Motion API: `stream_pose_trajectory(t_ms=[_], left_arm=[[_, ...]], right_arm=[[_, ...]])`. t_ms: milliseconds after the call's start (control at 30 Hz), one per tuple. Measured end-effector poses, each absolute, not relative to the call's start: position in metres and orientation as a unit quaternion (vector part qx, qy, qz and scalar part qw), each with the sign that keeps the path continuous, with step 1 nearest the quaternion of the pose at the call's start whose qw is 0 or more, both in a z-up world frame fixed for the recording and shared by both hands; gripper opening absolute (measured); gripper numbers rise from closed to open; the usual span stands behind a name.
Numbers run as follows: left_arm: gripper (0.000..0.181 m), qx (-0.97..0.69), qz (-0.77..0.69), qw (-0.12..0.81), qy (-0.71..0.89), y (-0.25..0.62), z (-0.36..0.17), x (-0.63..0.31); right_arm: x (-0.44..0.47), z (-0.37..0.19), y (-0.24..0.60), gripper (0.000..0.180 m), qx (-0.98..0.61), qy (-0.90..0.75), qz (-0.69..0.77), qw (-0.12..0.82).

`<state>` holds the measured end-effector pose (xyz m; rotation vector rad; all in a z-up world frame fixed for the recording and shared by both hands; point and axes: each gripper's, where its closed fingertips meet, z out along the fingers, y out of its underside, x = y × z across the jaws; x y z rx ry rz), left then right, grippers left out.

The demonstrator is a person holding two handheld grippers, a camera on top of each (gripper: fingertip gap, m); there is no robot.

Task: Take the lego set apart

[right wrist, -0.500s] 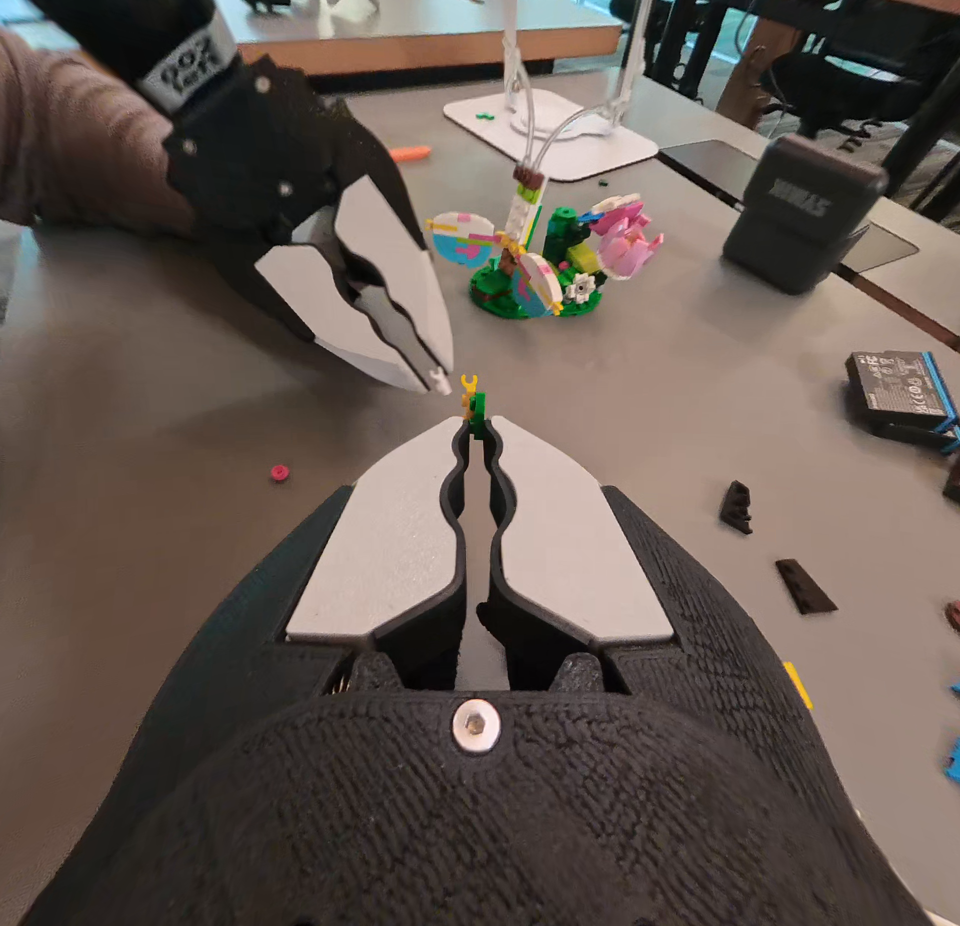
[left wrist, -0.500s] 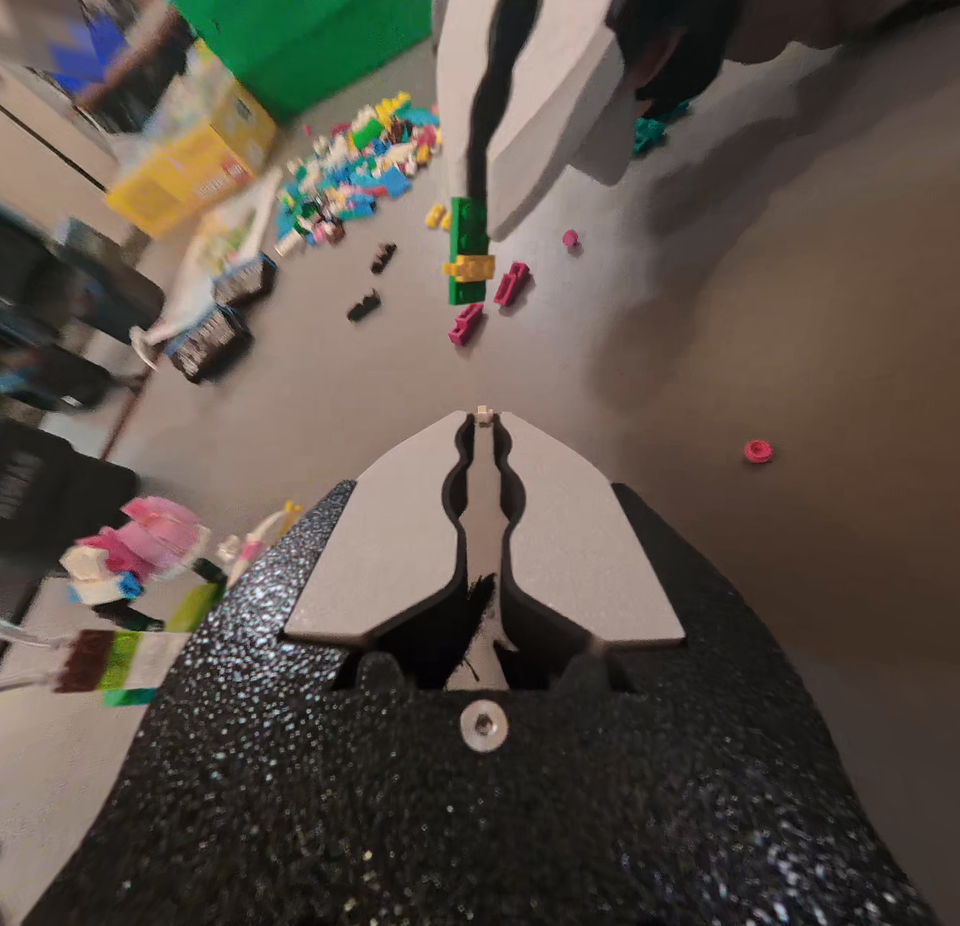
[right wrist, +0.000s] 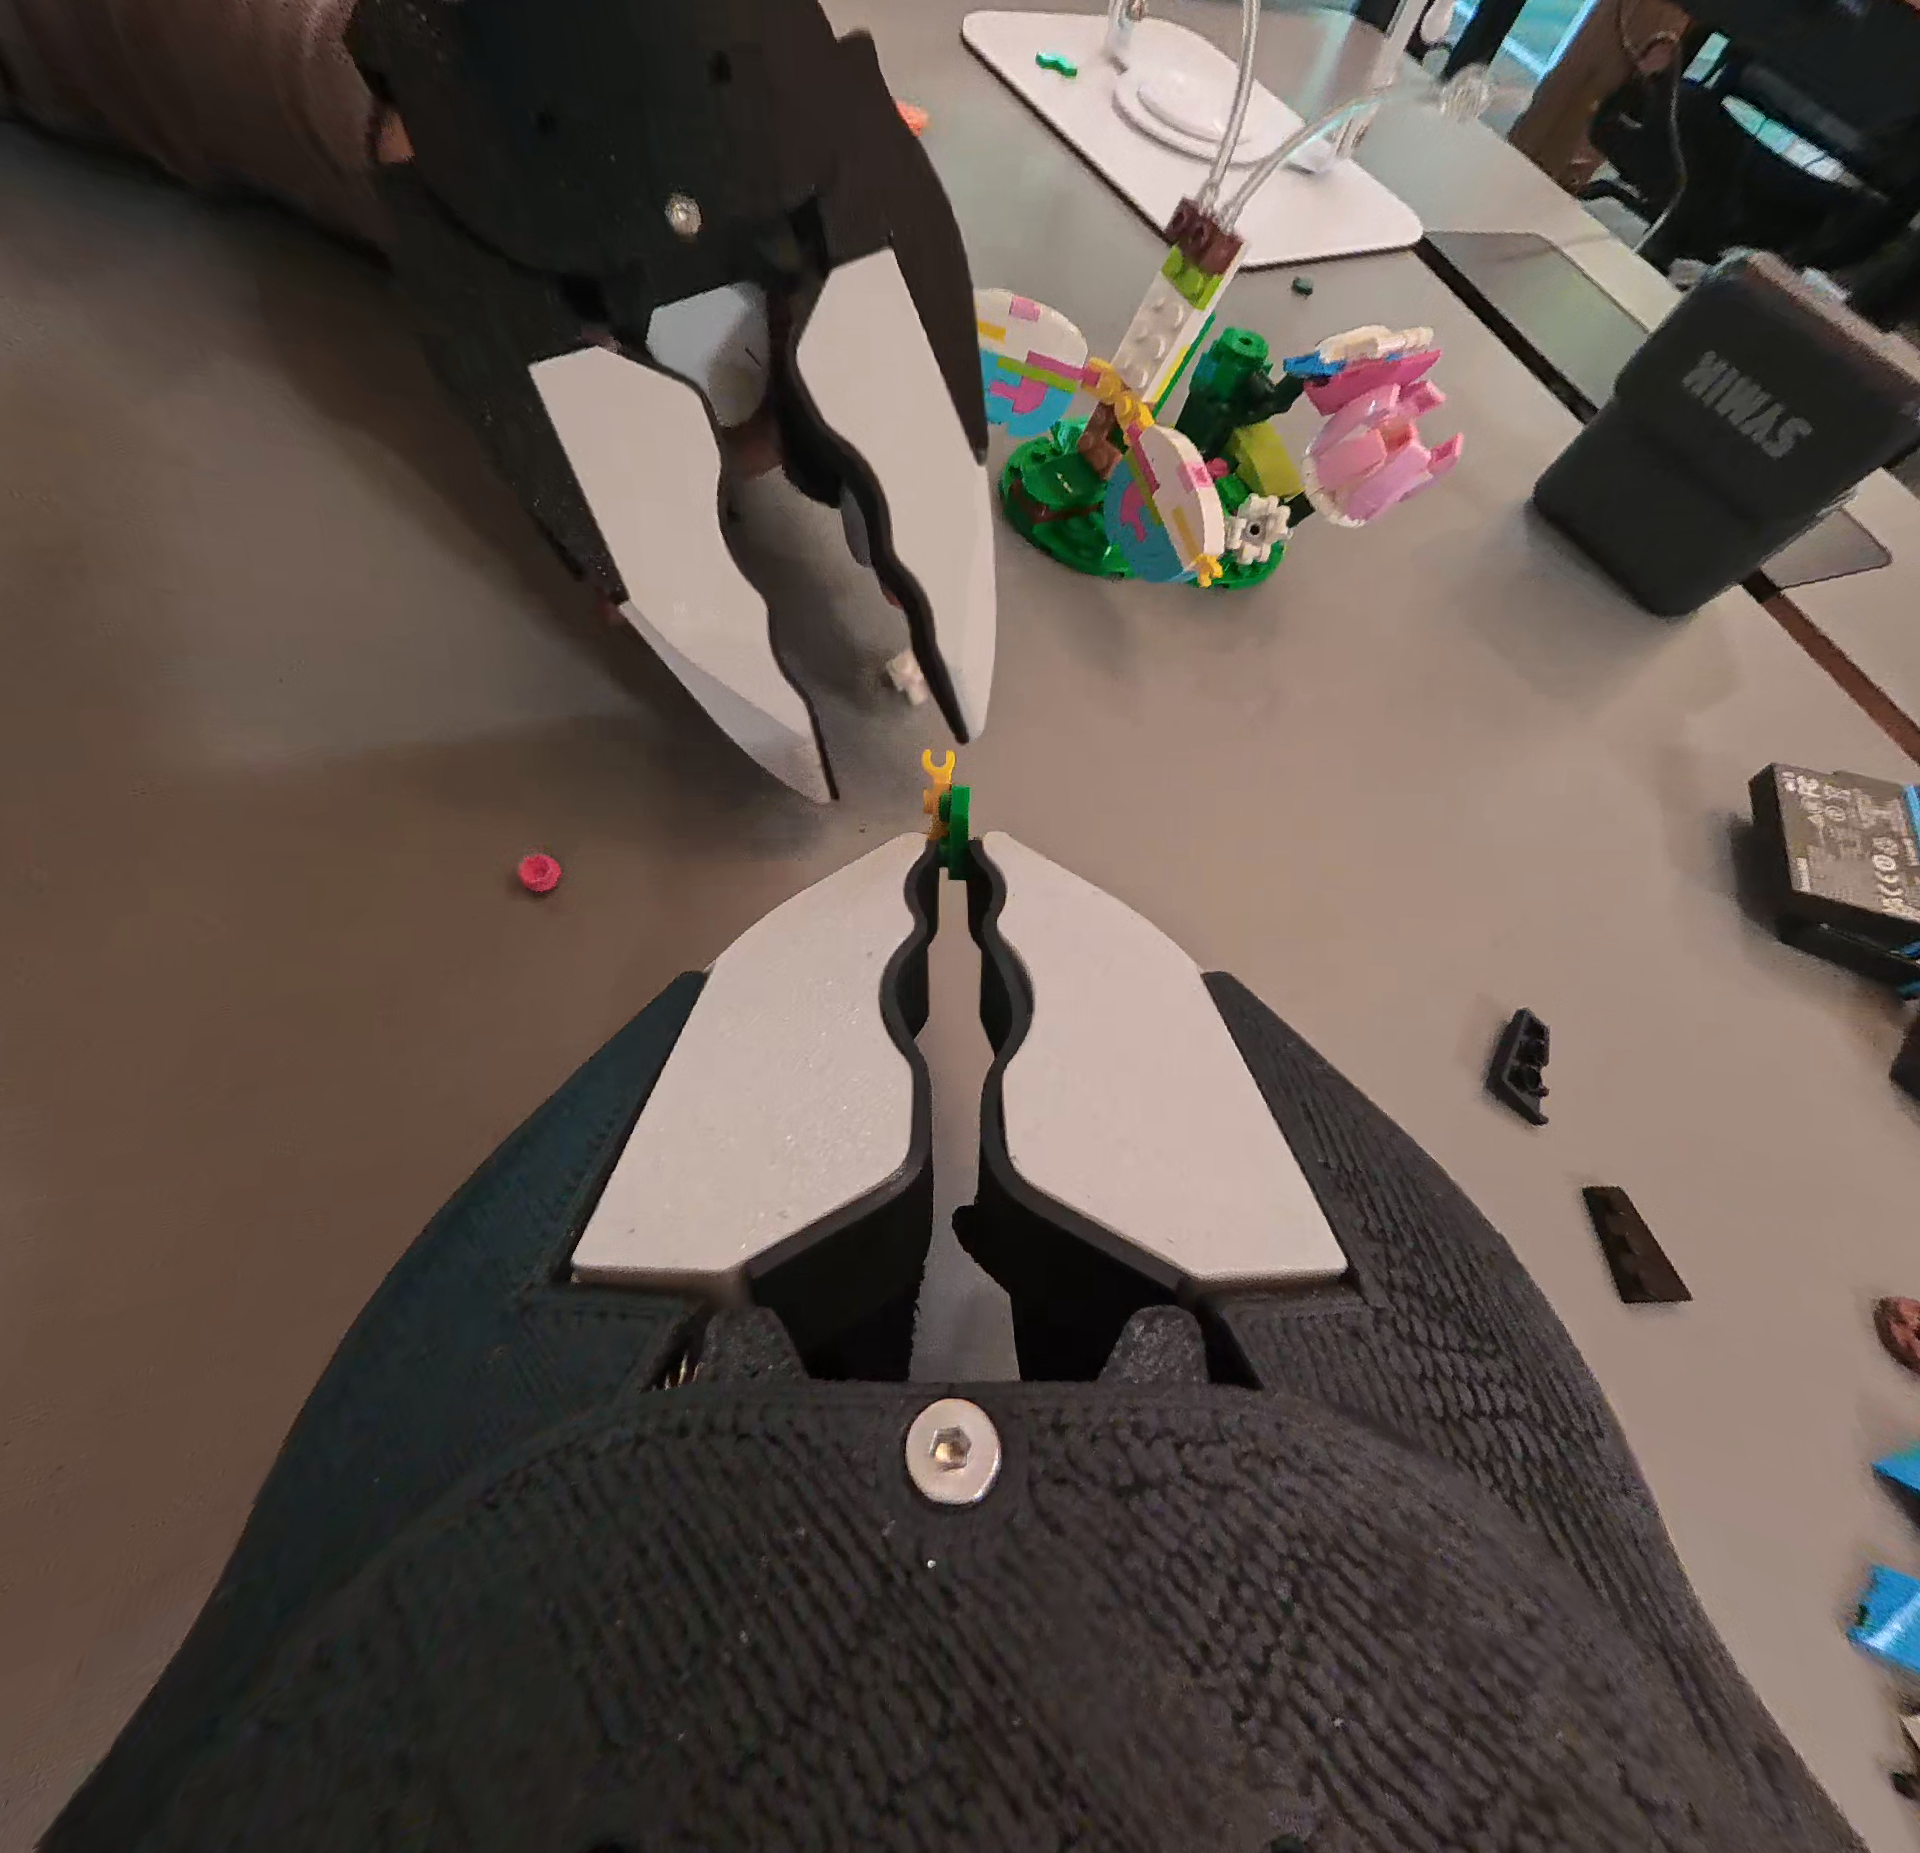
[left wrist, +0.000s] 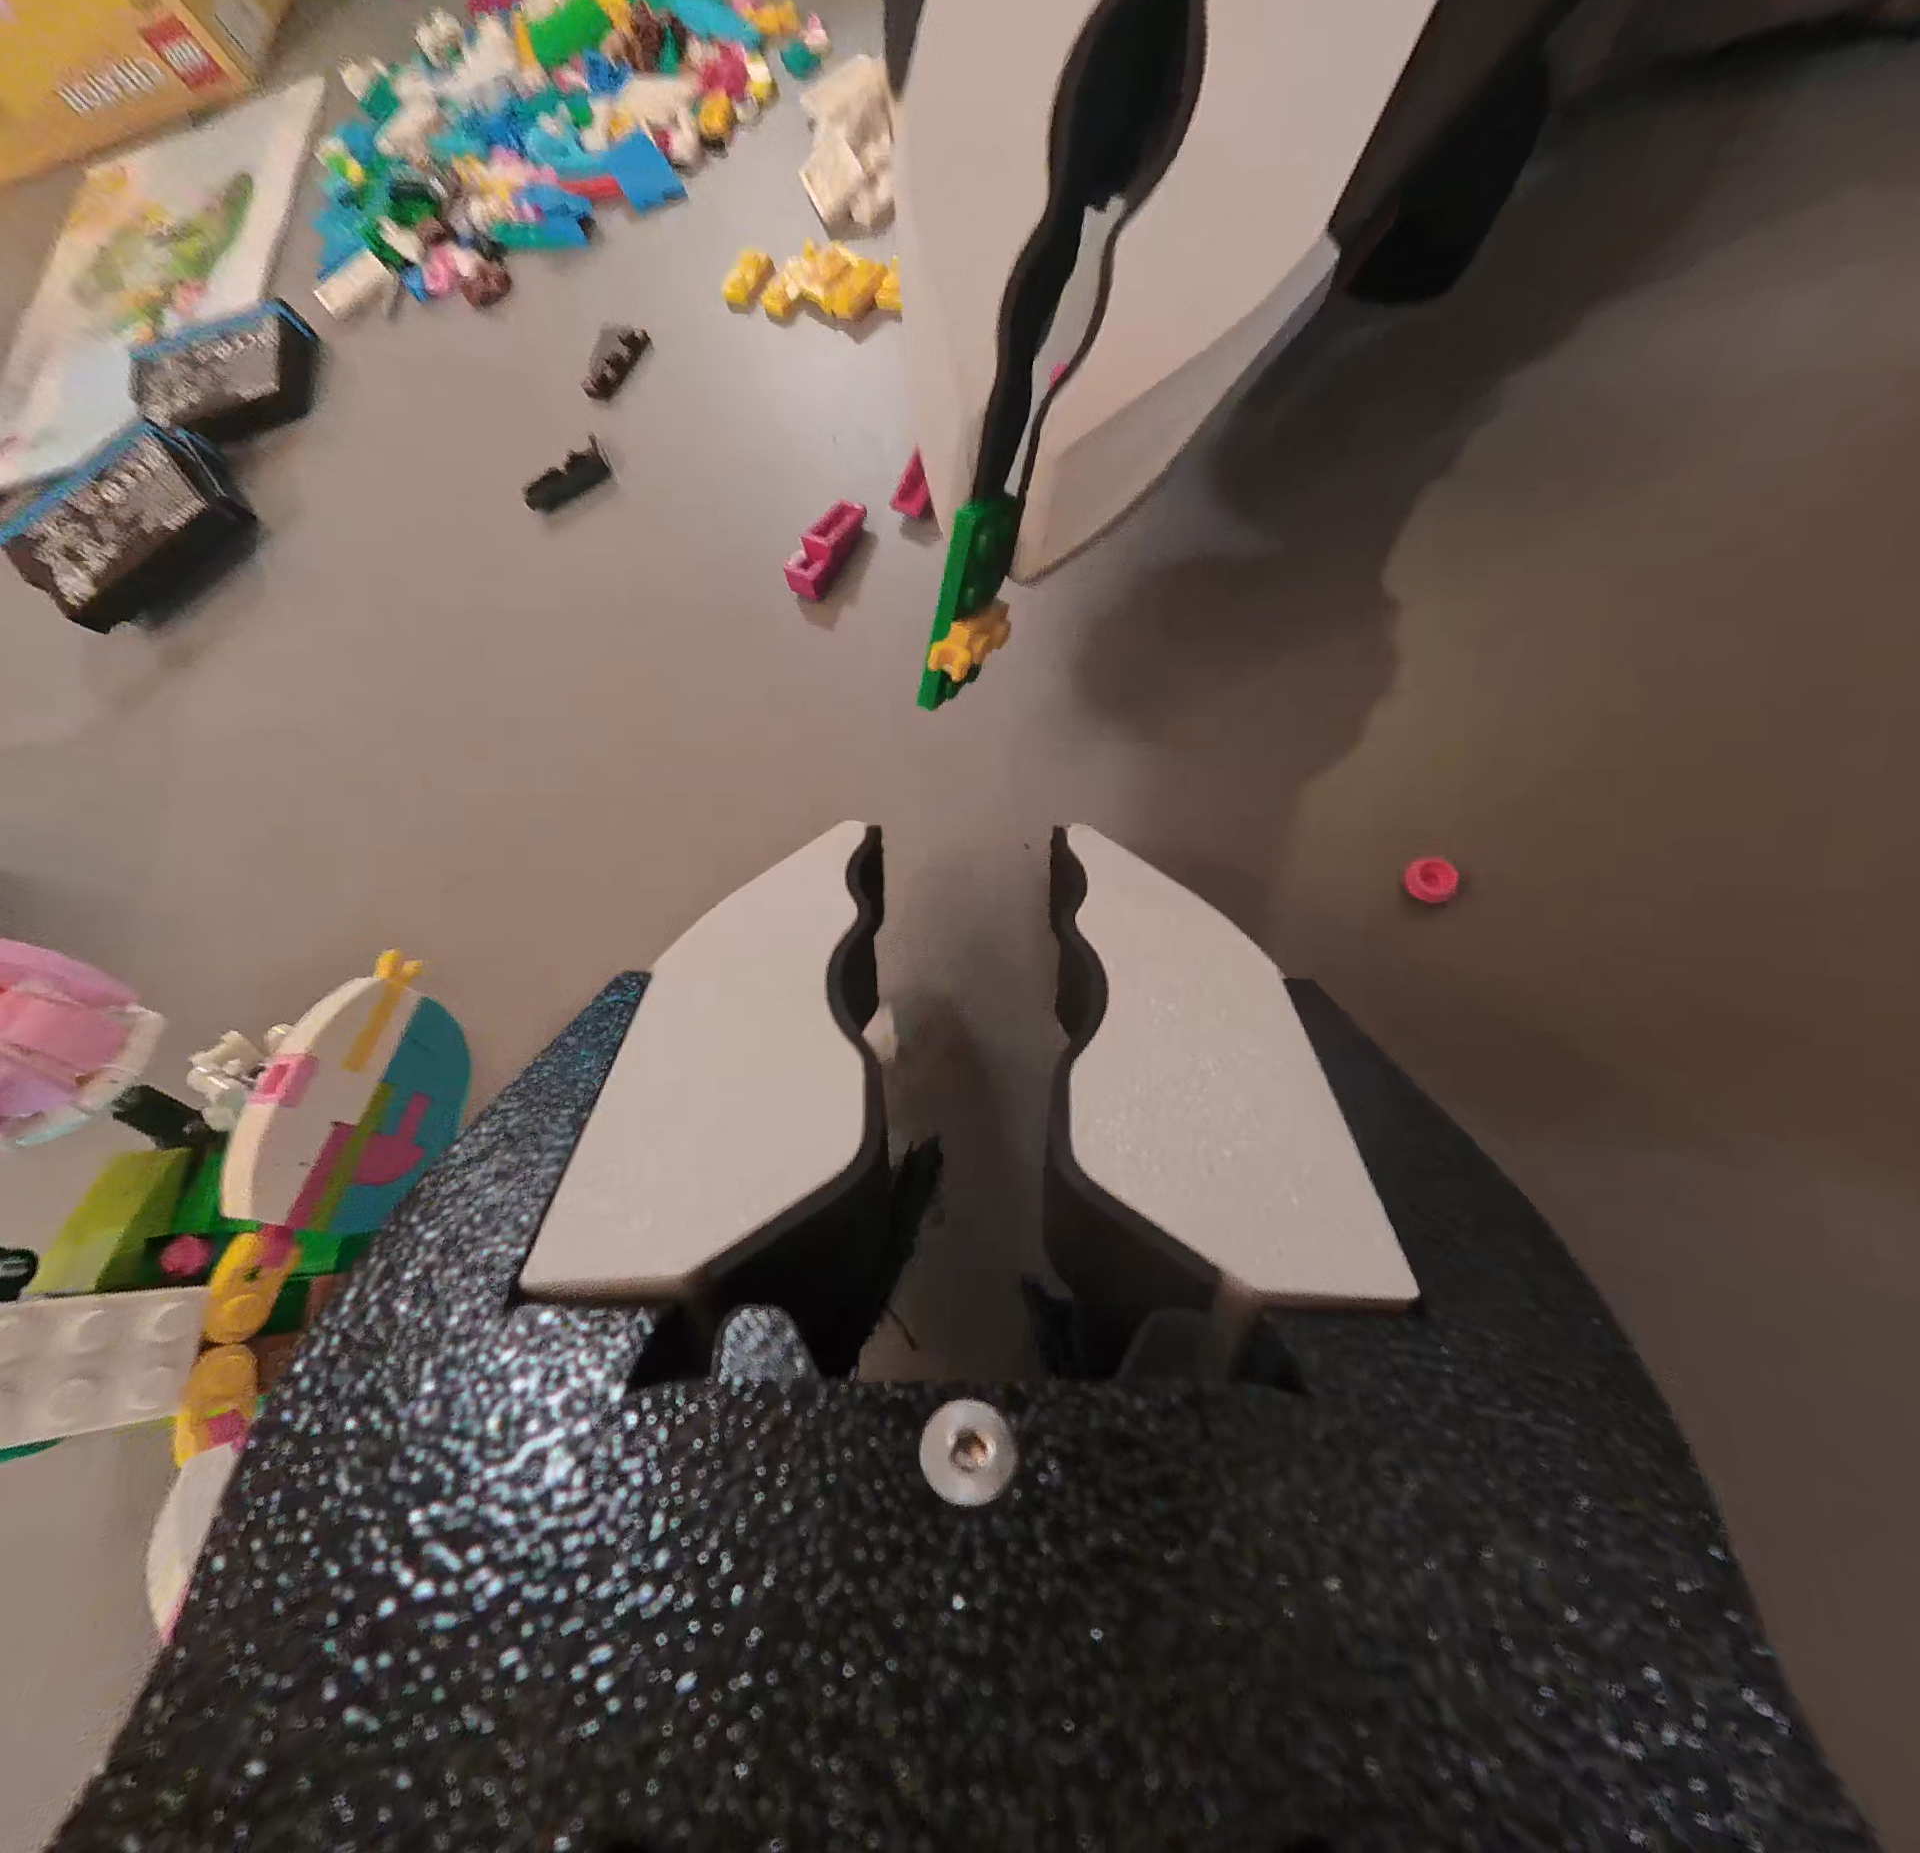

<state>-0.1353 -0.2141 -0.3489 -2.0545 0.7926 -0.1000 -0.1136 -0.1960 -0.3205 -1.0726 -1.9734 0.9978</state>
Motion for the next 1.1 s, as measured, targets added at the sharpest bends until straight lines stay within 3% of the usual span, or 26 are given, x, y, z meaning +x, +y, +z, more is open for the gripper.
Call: stream_pose_trajectory(t_ms=[133,367,933,1100], left_arm=[[0.026,-0.788,-0.041,0.527,0.316,-0.211,-0.32,-0.13],[0.017,-0.756,-0.004,0.555,0.348,-0.214,-0.31,-0.123],[0.0,-0.747,0.035,0.526,0.405,-0.221,-0.315,-0.118],[0.0,-0.747,0.042,0.516,0.418,-0.222,-0.32,-0.118]], right_arm=[[-0.115,-0.314,-0.204,0.003,-0.398,-0.75,0.403,0.342],[-0.117,-0.314,-0.216,0.003,-0.373,-0.76,0.399,0.353],[-0.117,-0.309,-0.22,0.003,-0.341,-0.759,0.398,0.385],[-0.117,-0.314,-0.222,0.012,-0.329,-0.773,0.378,0.39]])
